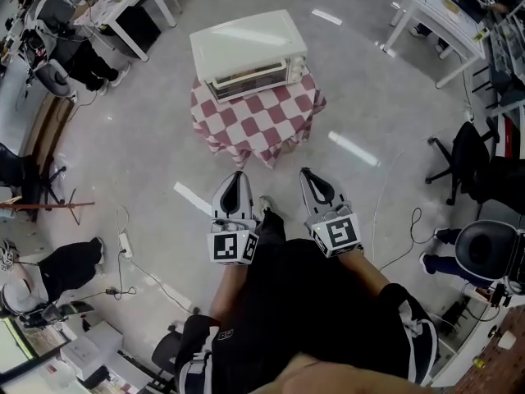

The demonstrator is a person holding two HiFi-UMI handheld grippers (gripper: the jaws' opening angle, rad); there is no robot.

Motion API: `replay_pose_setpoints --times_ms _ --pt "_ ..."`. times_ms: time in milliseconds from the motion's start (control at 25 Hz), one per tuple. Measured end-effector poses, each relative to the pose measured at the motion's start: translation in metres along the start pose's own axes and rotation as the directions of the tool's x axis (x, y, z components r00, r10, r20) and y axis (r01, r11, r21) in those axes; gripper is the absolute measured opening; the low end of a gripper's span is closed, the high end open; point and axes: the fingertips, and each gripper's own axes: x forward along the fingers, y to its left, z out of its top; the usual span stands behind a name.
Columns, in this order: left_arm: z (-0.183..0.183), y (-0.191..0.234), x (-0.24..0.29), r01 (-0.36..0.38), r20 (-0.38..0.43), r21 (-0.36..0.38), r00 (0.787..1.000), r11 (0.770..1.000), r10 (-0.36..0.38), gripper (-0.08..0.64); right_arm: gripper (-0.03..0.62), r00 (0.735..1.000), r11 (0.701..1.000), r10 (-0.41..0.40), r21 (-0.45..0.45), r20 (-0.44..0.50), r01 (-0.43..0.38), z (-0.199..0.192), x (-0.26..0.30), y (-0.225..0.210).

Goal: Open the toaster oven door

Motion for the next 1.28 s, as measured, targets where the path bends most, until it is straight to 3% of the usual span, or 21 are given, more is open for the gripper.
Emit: replay_pose_setpoints --times_ms 360,680,1280 --pt "0.003 0.078 0.071 0.045 -0.017 -0.023 0.999 0.999 -0.045 0.009 0.026 0.998 0.998 -0.065 0.000 -0.007 0.065 0.011 0.094 -0.010" --pt "-0.010 0.106 0.102 0.036 -0.044 -0.089 0.998 0.995 -0.040 0.009 0.026 0.998 0.998 -0.062 0.008 -0.034 0.062 0.007 0.133 -0.017" --pt "-0.020 0.158 0.186 -0.121 -0.059 -0.159 0.992 0.980 0.113 0.009 0.026 0.997 0.996 0.083 -0.016 0.002 -0.083 0.027 0.224 -0.066"
